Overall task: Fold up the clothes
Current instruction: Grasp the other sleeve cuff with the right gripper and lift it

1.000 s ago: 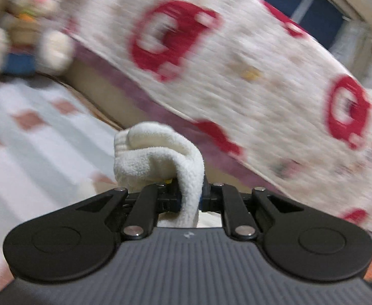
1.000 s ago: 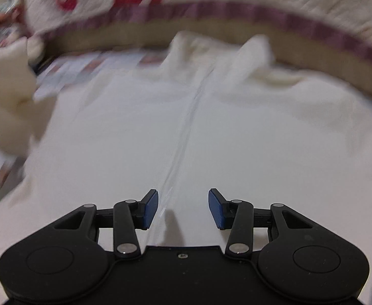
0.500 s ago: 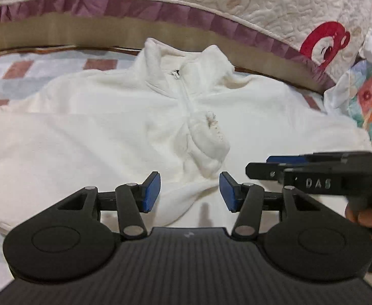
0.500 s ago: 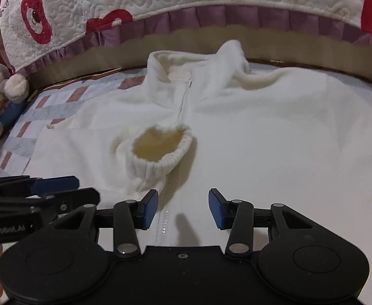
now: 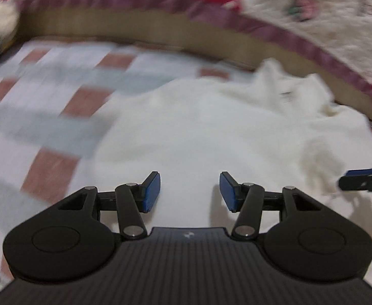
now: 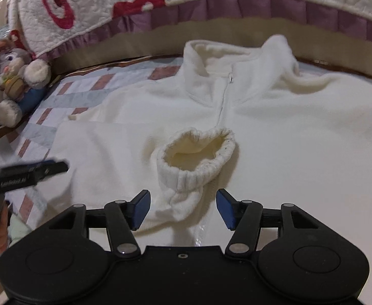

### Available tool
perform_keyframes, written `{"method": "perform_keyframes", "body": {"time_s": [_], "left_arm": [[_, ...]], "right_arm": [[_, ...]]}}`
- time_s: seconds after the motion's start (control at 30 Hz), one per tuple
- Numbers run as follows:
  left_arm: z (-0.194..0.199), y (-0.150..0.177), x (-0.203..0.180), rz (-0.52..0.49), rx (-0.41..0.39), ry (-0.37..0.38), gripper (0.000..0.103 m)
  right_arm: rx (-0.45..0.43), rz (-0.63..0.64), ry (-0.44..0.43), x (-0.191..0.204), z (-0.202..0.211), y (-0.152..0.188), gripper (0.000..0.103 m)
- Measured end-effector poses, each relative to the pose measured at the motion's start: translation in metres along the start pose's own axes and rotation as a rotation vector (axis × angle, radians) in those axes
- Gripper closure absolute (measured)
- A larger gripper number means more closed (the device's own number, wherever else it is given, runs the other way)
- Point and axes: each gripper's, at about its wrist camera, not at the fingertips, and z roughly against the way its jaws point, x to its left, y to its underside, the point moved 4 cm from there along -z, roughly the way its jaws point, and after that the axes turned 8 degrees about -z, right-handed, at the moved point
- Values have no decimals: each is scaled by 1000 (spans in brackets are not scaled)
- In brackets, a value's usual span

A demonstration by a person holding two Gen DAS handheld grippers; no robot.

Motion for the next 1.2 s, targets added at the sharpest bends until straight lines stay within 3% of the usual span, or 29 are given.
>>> {"method": "perform_keyframes", "body": {"time_s": [0.17,0.27,0.3,0.33,0.37,0.47,0.57,0.6,0.67,0.73,0.8,0.93,1.07,1.2], "left_arm": [[11,-10,21,25,-55,-28,52],[5,-10,21,38,-64,-16,52],[2,-10,20,46,-69,-13,52],[0,-10,20,56,-75,-9,52],[2,-11,21,62,-80,-5,52],[8,-14,23,77,-92,9,52],[14,-17,25,91,-103,23,52],[16,-18,26,96,-107,28,51],[20,-20,28,106,-115,37,48],[24,-22,29,115,-123,47,47],[25,-21,22,84,-111,66,47],[17,-11,-17,-89,-30,129,45],[16,-5,-58,-273,3,196,41],[8,6,-80,-399,29,166,36]], "right_arm": [[-31,-93,-10,-4,-31,-8,39],[-70,-60,7,-3,-46,-7,39],[-88,-21,11,0,-47,-7,53],[-101,23,17,3,-45,-8,85],[-113,71,24,7,-42,-9,85],[-231,129,6,14,-8,-23,85],[-416,147,13,12,49,-44,86],[-486,140,41,6,70,-51,86],[-540,137,150,-15,87,-58,86],[-507,119,293,-49,83,-60,86],[-429,50,346,-87,68,-58,85],[-339,-97,312,-130,44,-48,84],[-339,-179,263,-140,38,-44,83],[-333,-178,240,-138,37,-47,82]]}}
